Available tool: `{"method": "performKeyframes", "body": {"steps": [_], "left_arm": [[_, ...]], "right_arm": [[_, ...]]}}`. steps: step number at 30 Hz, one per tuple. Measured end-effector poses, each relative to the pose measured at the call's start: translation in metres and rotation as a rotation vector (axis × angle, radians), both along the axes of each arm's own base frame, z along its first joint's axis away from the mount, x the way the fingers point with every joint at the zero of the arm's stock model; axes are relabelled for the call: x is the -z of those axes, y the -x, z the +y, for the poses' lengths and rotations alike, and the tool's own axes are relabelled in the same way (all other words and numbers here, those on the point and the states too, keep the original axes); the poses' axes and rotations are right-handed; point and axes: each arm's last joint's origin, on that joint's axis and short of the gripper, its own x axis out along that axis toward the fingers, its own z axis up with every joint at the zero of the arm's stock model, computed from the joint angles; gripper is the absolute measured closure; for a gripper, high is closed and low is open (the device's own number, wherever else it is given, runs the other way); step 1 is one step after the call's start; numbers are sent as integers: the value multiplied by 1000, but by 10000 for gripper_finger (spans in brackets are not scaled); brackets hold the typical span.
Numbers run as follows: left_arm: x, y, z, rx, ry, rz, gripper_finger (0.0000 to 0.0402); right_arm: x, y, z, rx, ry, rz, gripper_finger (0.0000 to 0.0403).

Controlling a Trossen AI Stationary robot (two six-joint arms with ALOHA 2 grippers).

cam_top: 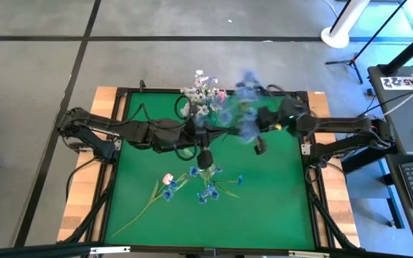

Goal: Sort flowers into vase by color
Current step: Put the blue flowers into the transparent vase

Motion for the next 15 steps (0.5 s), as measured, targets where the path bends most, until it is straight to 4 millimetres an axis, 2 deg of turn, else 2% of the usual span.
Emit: {"method": "performKeyframes", "body": {"steps": [4,11,15], "left_arm": [[-15,15,-13,1,-82,-4,392],[-38,35,-40,-27,-192,-9,346],[-44,53,-55,-121,-220,24,316]], "right_arm": [[-16,22,2,35,34,-22,389],[-23,51,7,79,68,47,392],[-18,62,9,62,78,136,392]]}}
